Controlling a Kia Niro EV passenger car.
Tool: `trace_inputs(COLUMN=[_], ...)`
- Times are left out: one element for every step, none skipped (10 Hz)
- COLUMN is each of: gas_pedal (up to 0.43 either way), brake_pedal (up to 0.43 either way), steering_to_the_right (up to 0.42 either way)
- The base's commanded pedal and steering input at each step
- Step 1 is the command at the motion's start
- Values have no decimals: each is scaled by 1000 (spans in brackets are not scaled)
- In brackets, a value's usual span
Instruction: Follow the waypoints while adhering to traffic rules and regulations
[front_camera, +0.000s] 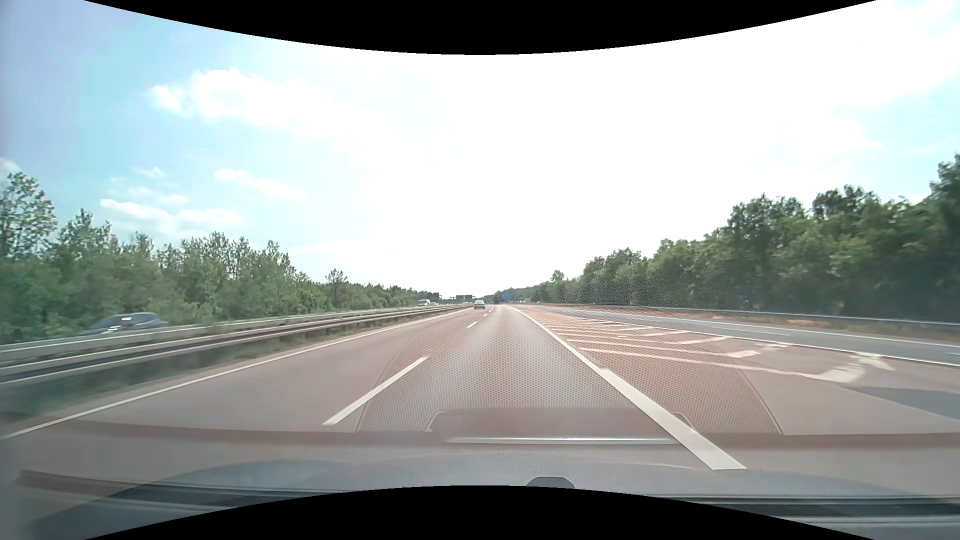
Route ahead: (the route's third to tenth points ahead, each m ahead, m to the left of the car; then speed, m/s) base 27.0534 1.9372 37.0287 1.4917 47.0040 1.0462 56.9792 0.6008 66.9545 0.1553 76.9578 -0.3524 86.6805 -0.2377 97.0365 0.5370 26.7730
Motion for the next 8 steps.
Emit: trace_inputs(gas_pedal=[157, 157, 157, 157, 157, 157, 157, 157], brake_pedal=[0, 0, 0, 0, 0, 0, 0, 0], steering_to_the_right=[-7, -7, -7, -6, -7, -7, -7, -7])
